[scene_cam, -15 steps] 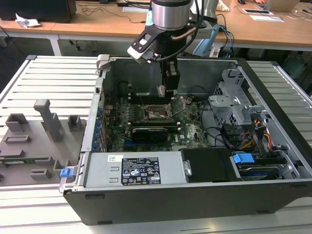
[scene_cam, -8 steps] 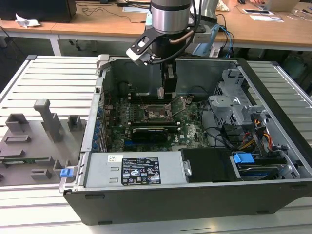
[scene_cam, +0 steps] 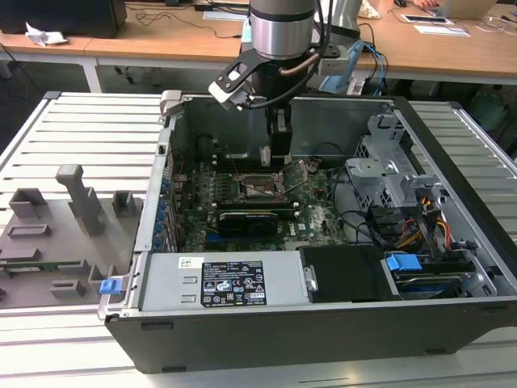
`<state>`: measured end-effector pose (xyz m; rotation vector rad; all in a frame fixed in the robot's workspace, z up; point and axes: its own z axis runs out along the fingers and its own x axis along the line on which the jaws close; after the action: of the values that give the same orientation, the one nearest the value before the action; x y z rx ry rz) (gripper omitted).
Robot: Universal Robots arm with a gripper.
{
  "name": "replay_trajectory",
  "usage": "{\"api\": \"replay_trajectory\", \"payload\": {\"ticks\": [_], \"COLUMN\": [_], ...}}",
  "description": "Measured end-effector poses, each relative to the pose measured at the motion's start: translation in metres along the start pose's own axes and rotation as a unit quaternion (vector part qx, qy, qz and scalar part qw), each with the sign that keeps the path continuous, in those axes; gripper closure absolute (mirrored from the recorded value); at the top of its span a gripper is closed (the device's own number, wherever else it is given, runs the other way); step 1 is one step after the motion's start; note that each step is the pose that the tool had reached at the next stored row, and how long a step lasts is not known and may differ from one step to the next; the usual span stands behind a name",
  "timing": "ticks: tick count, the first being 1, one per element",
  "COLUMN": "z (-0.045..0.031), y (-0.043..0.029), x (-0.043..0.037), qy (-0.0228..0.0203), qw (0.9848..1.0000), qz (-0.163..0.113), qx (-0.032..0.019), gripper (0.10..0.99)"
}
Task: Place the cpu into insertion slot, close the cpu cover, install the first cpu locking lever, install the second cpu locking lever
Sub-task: 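Place the cpu into insertion slot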
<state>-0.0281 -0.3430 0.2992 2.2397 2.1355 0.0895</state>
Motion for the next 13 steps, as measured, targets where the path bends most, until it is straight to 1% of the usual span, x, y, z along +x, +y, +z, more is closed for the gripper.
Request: {"api": "replay_trajectory", "payload": {"ticks": [5,7,8,9,10,11,12,13], "z": [0.0061,0.0107,0.0152,0.0185,0.0201,0.0214,0.023,0.0247], "y": [-0.0005,-0.0009,-0.0012,-0.0014,-0.0015,-0.0016,-0.0017,-0.0018], "x": [-0.0001,0.0,0.0,0.0,-0.0001,-0.0001,0.0,0.0001], "qy": [0.0,-0.0004,-0.0005,-0.0004,-0.0001,0.0005,0.0017,0.0021], "qw": [1.0,1.0,1.0,1.0,1.0,0.9999,0.9995,0.9993], "qz": [0.001,0.001,0.001,-0.002,-0.005,-0.014,-0.031,-0.036], "qx": [0.0004,0.0014,0.0029,0.003,0.003,0.0031,0.0033,0.0033], "gripper": [0.561,0.561,0.561,0.561,0.561,0.561,0.561,0.561]}}
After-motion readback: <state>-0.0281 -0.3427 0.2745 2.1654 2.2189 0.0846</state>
